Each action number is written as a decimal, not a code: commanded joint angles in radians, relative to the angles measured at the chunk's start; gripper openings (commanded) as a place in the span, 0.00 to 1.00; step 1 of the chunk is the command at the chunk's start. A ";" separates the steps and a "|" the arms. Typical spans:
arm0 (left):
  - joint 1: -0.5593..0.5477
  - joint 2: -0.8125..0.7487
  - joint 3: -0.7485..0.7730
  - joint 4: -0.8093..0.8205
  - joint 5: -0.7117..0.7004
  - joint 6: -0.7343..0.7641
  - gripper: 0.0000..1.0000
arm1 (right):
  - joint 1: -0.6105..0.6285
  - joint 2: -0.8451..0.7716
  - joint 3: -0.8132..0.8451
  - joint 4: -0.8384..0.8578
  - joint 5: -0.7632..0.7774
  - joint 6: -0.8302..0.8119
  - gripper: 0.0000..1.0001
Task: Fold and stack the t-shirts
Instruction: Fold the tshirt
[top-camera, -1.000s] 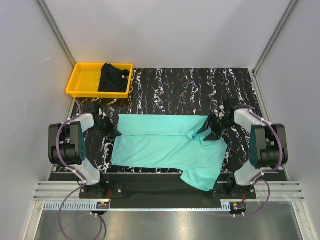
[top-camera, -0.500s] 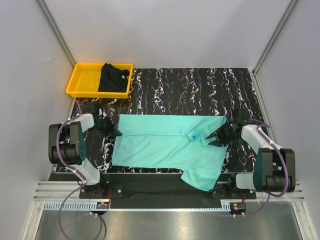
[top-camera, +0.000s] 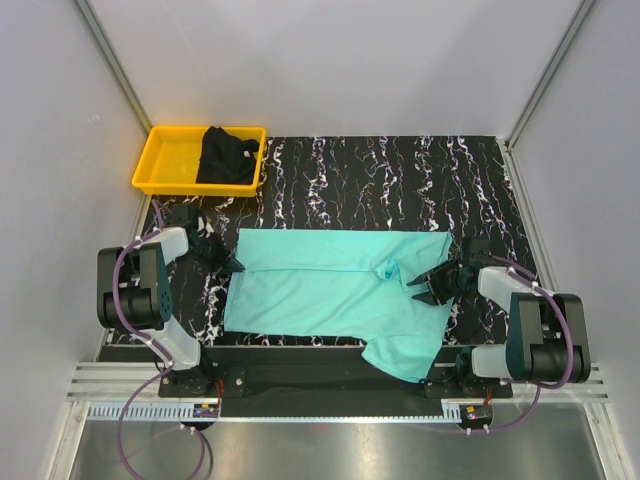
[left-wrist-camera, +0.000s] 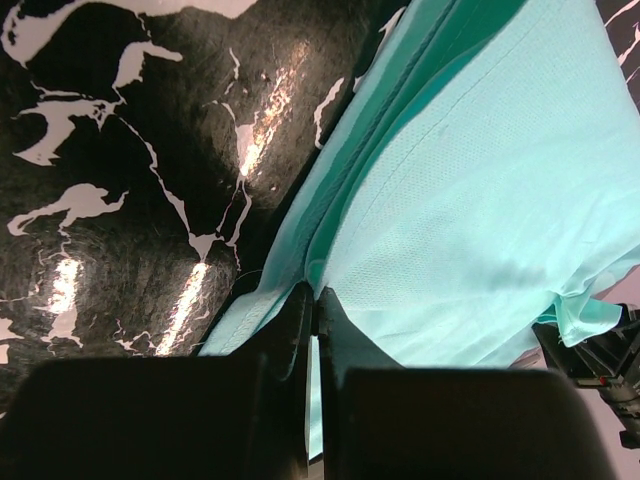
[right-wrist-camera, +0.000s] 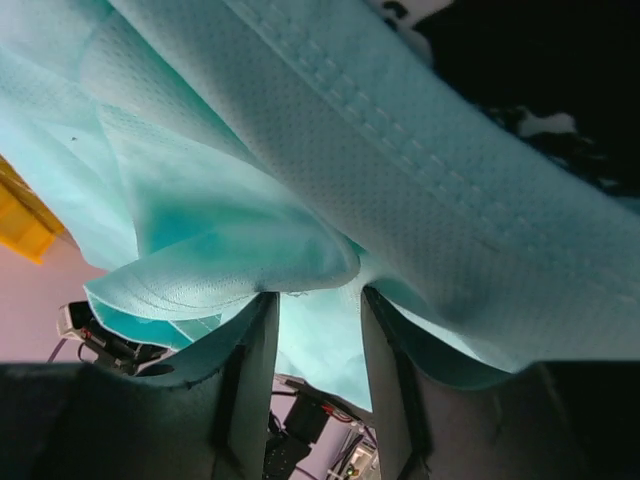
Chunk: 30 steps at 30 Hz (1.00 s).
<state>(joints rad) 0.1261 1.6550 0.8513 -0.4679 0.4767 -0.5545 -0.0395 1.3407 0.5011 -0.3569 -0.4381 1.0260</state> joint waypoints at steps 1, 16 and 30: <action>0.004 -0.001 0.017 0.021 0.039 0.016 0.01 | 0.000 0.024 -0.001 0.105 -0.014 0.016 0.46; 0.006 -0.018 0.020 0.014 0.034 0.010 0.02 | 0.003 0.072 0.037 0.096 -0.005 0.006 0.44; 0.003 -0.020 0.009 0.011 0.051 0.015 0.03 | -0.048 -0.029 0.183 -0.183 0.116 -0.124 0.59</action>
<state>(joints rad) 0.1261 1.6550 0.8513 -0.4690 0.4885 -0.5537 -0.0906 1.3815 0.6312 -0.4808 -0.3382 0.9417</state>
